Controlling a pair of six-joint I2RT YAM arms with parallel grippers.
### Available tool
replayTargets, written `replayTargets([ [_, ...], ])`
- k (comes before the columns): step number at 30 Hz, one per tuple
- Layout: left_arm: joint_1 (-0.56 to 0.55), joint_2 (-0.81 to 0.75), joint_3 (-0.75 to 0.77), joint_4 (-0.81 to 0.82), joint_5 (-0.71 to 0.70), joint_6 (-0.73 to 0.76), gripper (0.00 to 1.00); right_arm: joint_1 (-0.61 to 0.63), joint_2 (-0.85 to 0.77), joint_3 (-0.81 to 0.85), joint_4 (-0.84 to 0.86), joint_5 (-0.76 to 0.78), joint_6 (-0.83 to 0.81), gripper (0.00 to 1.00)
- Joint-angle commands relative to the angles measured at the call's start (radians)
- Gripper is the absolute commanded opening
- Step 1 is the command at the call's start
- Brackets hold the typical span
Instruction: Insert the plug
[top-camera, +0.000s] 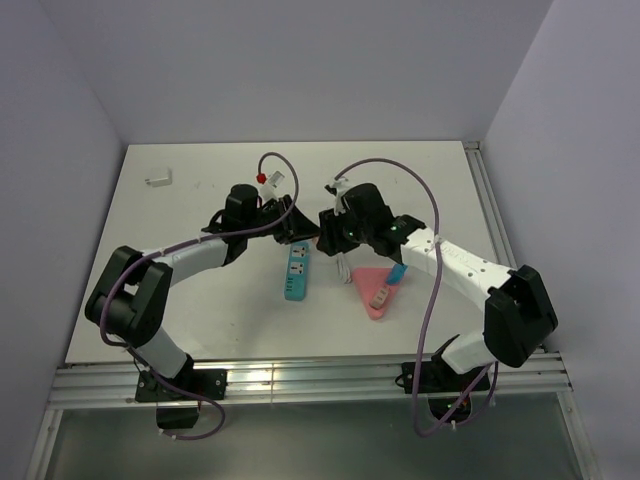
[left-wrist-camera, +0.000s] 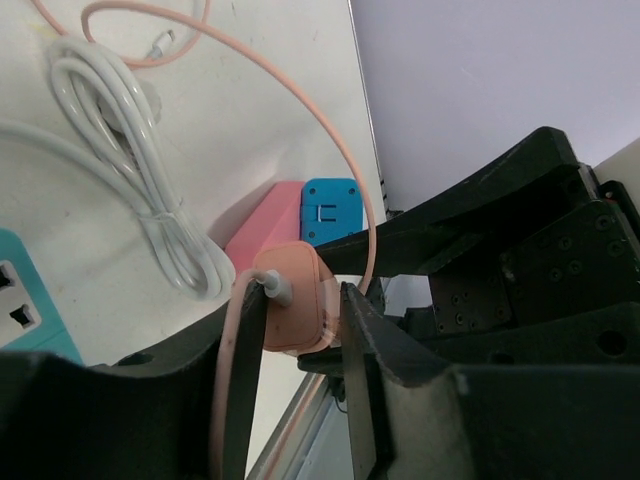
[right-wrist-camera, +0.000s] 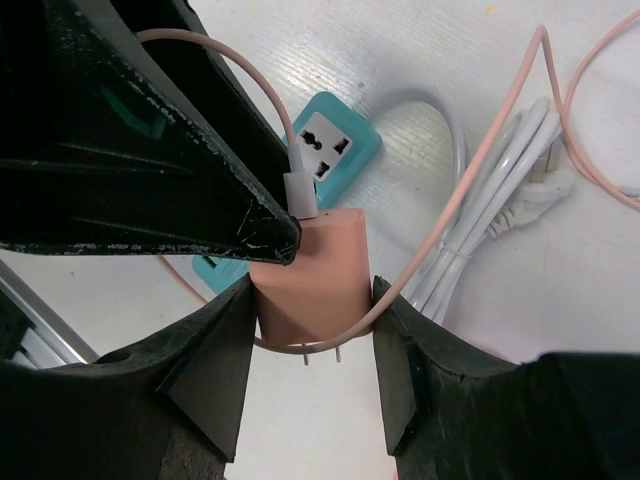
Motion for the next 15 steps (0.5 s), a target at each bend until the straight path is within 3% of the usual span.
replayTargets([
  [1,-0.015,0.01,-0.014,0.05,0.088,-0.024,0.41,0.021,-0.073,-0.016,0.125,0.045,-0.015,0.0],
  [3,-0.015,-0.008,-0.014,0.016,0.033,0.005,0.48,0.025,-0.093,-0.029,0.128,0.062,-0.013,0.0],
  [4,-0.015,-0.016,-0.011,-0.021,0.016,0.015,0.56,0.025,-0.097,-0.032,0.126,0.064,-0.016,0.0],
  [8,-0.015,-0.03,-0.005,-0.05,-0.004,0.036,0.68,0.025,-0.111,-0.046,0.143,0.054,-0.015,0.0],
  [11,-0.015,-0.024,-0.019,0.002,0.045,0.006,0.67,0.029,-0.114,-0.052,0.165,0.038,-0.019,0.0],
  [15,-0.015,-0.013,-0.037,0.062,0.088,-0.033,0.56,0.035,-0.12,-0.066,0.188,0.025,-0.024,0.0],
])
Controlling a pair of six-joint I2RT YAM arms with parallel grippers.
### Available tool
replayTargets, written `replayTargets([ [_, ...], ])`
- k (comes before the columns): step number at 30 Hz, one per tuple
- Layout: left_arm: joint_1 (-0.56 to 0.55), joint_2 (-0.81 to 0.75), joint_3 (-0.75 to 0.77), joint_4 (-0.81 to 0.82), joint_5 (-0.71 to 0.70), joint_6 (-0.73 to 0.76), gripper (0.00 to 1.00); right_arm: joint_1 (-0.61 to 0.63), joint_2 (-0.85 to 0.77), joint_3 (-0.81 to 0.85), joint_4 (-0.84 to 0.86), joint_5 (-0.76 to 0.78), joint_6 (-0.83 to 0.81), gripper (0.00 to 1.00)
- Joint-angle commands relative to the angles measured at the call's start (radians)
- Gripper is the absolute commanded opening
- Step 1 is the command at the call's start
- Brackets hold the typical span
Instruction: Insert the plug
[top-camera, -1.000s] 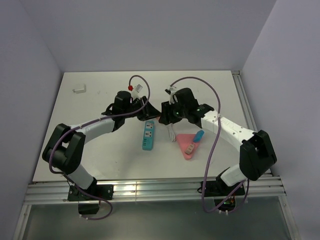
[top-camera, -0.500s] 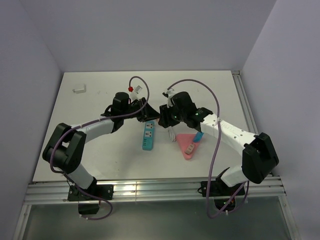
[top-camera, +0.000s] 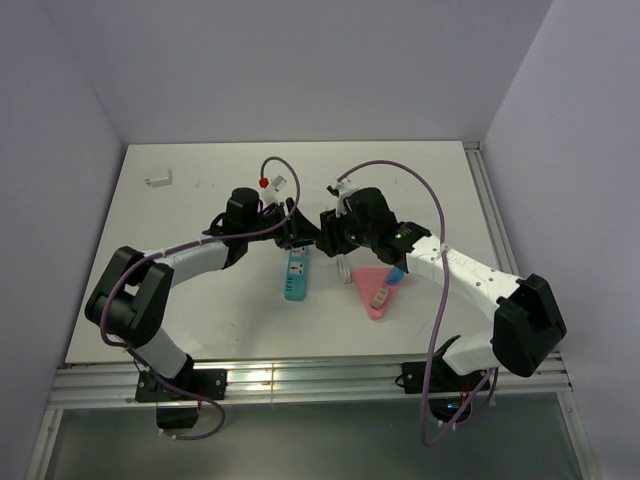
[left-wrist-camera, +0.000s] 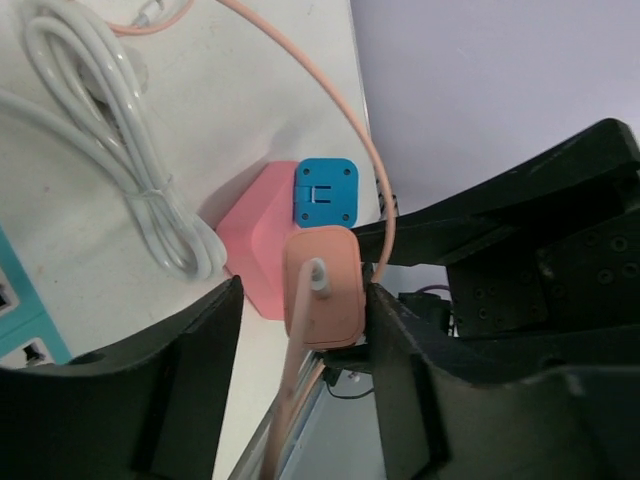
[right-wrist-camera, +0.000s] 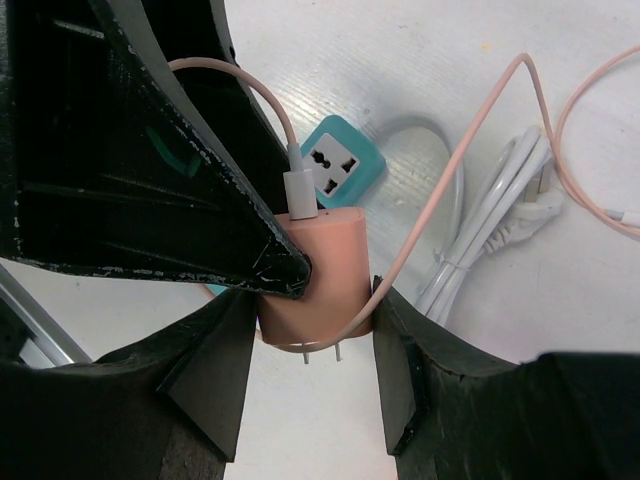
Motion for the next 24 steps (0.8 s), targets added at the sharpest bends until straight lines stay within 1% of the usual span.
replayTargets([
  [1,-0.007,-0.015,-0.026,0.089,0.076,-0.034,0.54,0.016,-0.052,-0.012,0.121,-0.012,-0.018,0.0],
  [4,-0.007,-0.009,-0.051,0.14,0.129,-0.074,0.47,0.02,-0.064,-0.023,0.138,0.0,-0.019,0.0],
  [5,-0.007,-0.009,-0.055,0.183,0.137,-0.087,0.44,0.022,-0.069,-0.024,0.141,0.002,-0.019,0.0],
  [6,-0.007,-0.009,-0.063,0.197,0.146,-0.097,0.35,0.022,-0.069,-0.028,0.146,0.003,-0.021,0.0],
  [8,-0.007,-0.012,-0.075,0.221,0.151,-0.117,0.19,0.023,-0.066,-0.026,0.143,0.003,-0.019,0.0],
  [9,-0.007,-0.013,-0.077,0.217,0.15,-0.12,0.0,0.023,-0.064,-0.026,0.141,0.003,-0.019,0.0],
  [13,-0.007,-0.044,-0.071,0.162,0.098,-0.096,0.0,0.028,-0.058,-0.017,0.123,0.014,-0.013,0.0],
  [14,-0.007,-0.052,-0.063,0.13,0.062,-0.081,0.0,0.026,-0.052,-0.011,0.105,0.023,-0.004,0.0],
  [15,-0.007,-0.061,-0.054,0.063,0.032,-0.043,0.0,0.026,-0.052,0.0,0.095,0.025,-0.001,0.01],
  [16,-0.007,-0.078,-0.04,0.029,0.004,-0.027,0.0,0.026,-0.047,0.003,0.085,0.025,0.005,0.07],
  [17,-0.007,-0.085,-0.037,0.005,-0.046,-0.013,0.0,0.028,-0.046,0.008,0.066,0.026,0.019,0.09],
  [19,-0.007,-0.107,-0.028,-0.05,-0.094,0.022,0.0,0.026,-0.046,0.012,0.057,0.041,0.042,0.16],
  [20,-0.007,-0.115,-0.028,-0.058,-0.116,0.03,0.0,0.023,-0.04,0.015,0.046,0.045,0.063,0.29],
  [21,-0.007,-0.125,-0.029,-0.064,-0.149,0.042,0.0,0.023,-0.035,0.015,0.042,0.043,0.073,0.36],
  [24,-0.007,-0.145,-0.037,-0.065,-0.197,0.059,0.0,0.019,-0.014,0.017,0.028,0.035,0.117,0.45],
])
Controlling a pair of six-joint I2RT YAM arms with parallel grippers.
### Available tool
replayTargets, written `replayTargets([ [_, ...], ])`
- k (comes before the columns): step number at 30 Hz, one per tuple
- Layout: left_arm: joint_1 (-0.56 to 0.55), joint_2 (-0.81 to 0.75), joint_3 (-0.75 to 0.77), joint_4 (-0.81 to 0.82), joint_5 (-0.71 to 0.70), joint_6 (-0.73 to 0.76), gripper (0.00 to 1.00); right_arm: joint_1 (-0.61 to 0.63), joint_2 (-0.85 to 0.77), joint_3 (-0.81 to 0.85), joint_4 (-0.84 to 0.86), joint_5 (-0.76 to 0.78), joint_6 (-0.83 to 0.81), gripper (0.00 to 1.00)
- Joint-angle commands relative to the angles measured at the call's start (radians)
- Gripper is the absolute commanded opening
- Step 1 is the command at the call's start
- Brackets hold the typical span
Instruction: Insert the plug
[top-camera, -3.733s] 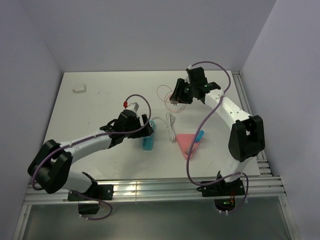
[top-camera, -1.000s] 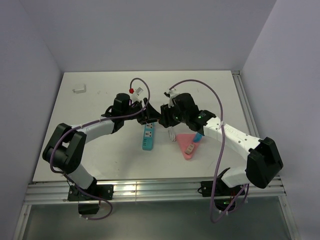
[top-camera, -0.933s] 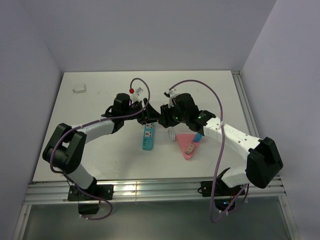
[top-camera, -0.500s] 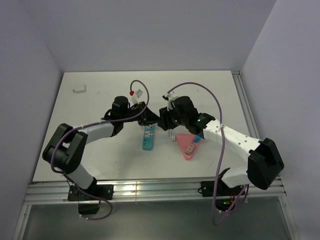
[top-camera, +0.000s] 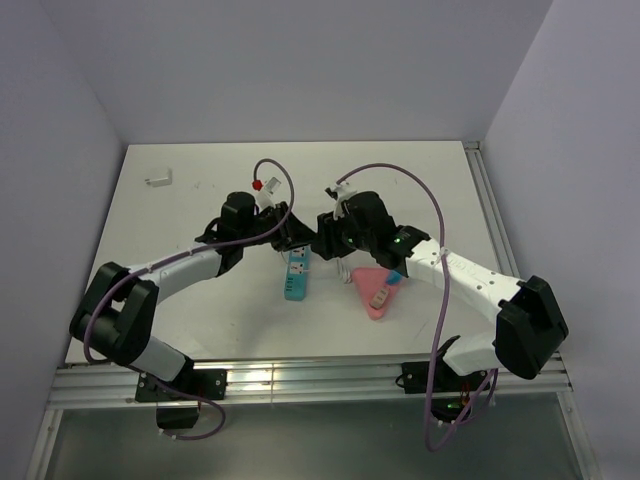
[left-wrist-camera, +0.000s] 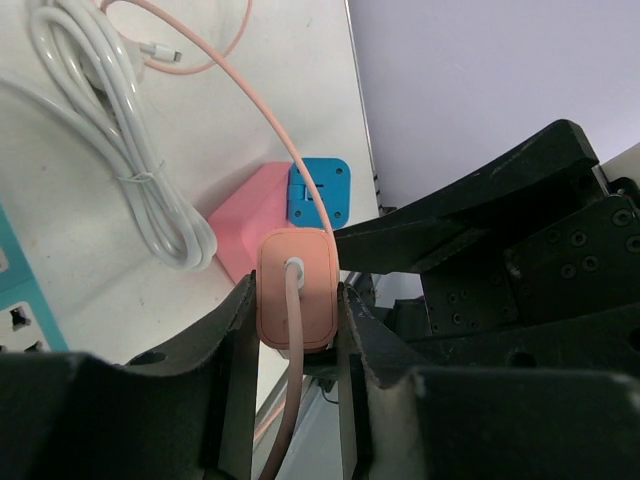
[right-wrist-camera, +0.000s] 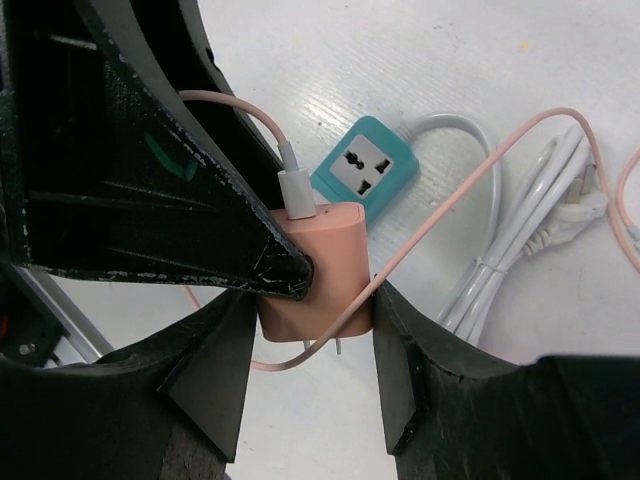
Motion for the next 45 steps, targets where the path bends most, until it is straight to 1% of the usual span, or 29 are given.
replayTargets([
  [1,0.004,-0.046,0.015,-0.047,-0.143,0.088,0.0,-0.009,0.005,0.042,-0.002,0.027,0.078,0.47],
  [9,0.006,-0.086,0.006,-0.054,-0.203,0.115,0.0,-0.044,-0.019,0.003,0.023,-0.068,0.109,0.49],
  [10,0.006,-0.092,0.006,-0.054,-0.207,0.121,0.0,-0.05,-0.035,-0.003,0.028,-0.084,0.11,0.63],
  [11,0.006,-0.093,0.006,-0.059,-0.212,0.124,0.0,-0.059,-0.045,-0.01,0.041,-0.117,0.13,0.72],
  [13,0.004,-0.106,0.0,-0.057,-0.218,0.134,0.0,-0.082,-0.065,-0.043,0.061,-0.166,0.155,0.8],
  [15,0.004,-0.116,-0.006,-0.057,-0.23,0.142,0.0,-0.14,-0.096,-0.079,0.104,-0.264,0.192,0.81],
  [18,0.004,-0.13,-0.011,-0.054,-0.23,0.15,0.0,-0.217,-0.113,-0.09,0.106,-0.32,0.216,0.81],
  [21,0.002,-0.145,-0.009,-0.059,-0.234,0.165,0.0,-0.248,-0.11,-0.075,0.101,-0.329,0.238,0.8],
  [24,-0.004,-0.167,-0.009,-0.067,-0.259,0.188,0.0,-0.269,-0.084,-0.057,0.123,-0.366,0.3,0.76],
  [25,-0.005,-0.175,-0.009,-0.07,-0.267,0.194,0.0,-0.274,-0.067,-0.052,0.13,-0.377,0.337,0.74],
  [28,-0.016,-0.207,-0.017,-0.062,-0.292,0.2,0.0,-0.286,-0.014,-0.021,0.15,-0.417,0.377,0.72],
  [30,-0.025,-0.23,-0.02,-0.059,-0.31,0.202,0.0,-0.288,0.01,-0.003,0.152,-0.423,0.402,0.71],
  [33,-0.048,-0.257,-0.023,-0.067,-0.385,0.205,0.0,-0.288,0.042,0.006,0.16,-0.409,0.428,0.69],
  [38,-0.111,-0.262,-0.005,-0.106,-0.567,0.234,0.0,-0.288,0.057,0.011,0.144,-0.331,0.454,0.64],
  [40,-0.126,-0.256,-0.002,-0.108,-0.594,0.239,0.0,-0.288,0.06,0.003,0.167,-0.328,0.483,0.62],
  [42,-0.14,-0.248,-0.009,-0.09,-0.605,0.231,0.0,-0.293,0.074,0.0,0.21,-0.358,0.508,0.62],
  [45,-0.154,-0.247,-0.018,-0.064,-0.614,0.23,0.0,-0.297,0.125,0.023,0.23,-0.389,0.538,0.62],
])
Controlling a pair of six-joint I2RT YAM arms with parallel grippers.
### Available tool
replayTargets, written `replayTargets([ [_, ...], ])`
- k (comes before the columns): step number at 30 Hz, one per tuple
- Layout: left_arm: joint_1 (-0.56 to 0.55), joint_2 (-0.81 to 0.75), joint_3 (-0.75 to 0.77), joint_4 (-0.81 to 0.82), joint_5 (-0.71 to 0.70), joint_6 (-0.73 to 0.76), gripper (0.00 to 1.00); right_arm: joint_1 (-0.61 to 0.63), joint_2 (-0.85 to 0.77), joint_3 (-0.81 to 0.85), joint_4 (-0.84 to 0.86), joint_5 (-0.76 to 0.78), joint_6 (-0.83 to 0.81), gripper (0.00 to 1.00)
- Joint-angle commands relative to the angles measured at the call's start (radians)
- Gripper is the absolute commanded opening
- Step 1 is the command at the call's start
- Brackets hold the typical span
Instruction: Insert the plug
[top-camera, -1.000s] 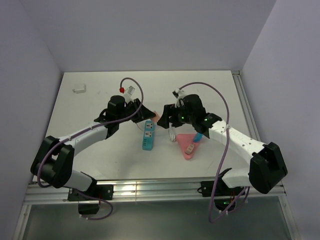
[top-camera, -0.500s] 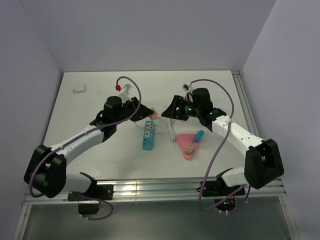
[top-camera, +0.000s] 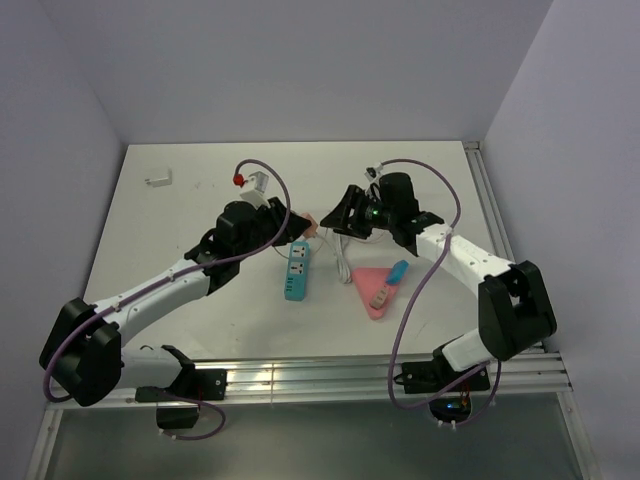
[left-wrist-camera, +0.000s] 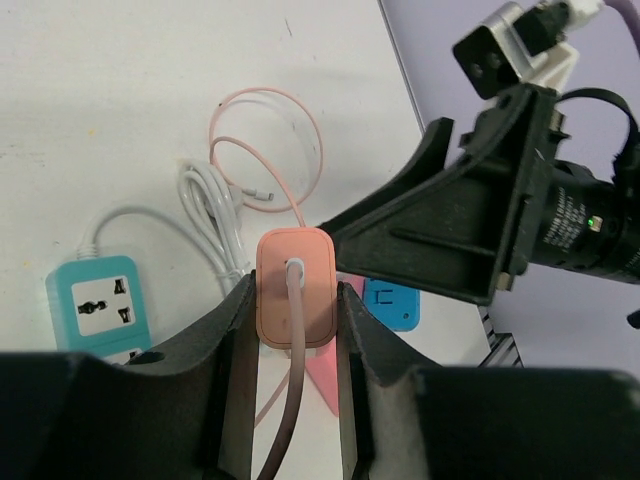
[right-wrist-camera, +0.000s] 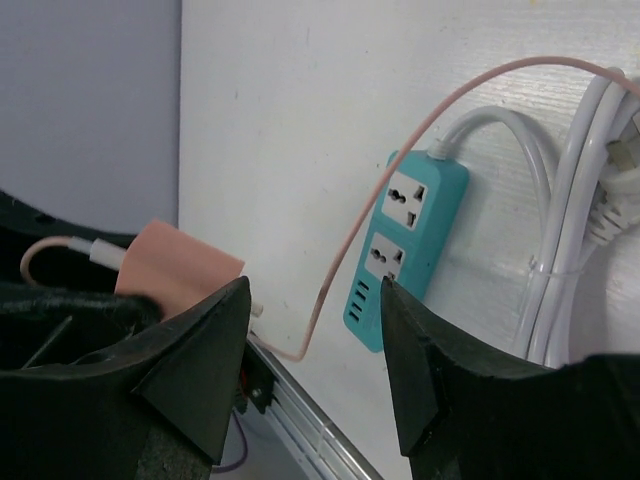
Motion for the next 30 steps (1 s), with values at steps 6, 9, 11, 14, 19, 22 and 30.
replayTargets([
  [6,-0.024,-0.026,-0.001,0.041,-0.088,0.04,0.0,-0.011,0.124,0.072,0.1,-0.023,0.063,0.62],
  [9,-0.024,-0.039,-0.001,0.034,-0.09,0.047,0.0,-0.015,0.185,0.111,0.147,-0.063,0.071,0.61],
  [11,-0.024,-0.045,-0.003,0.033,-0.096,0.047,0.0,-0.019,0.21,0.126,0.222,-0.09,0.109,0.59],
  [14,-0.024,-0.06,-0.006,0.015,-0.14,0.025,0.0,-0.047,0.232,0.163,0.24,-0.06,0.123,0.42],
  [19,-0.026,-0.068,0.006,-0.07,-0.268,-0.015,0.0,-0.085,0.181,0.236,0.107,0.066,0.025,0.0],
  [22,-0.026,-0.054,0.042,-0.145,-0.373,-0.043,0.0,-0.091,0.125,0.252,0.036,0.13,-0.047,0.0],
  [30,-0.027,0.085,0.184,-0.294,-0.601,-0.068,0.0,-0.035,-0.128,0.011,-0.021,0.262,-0.138,0.0],
])
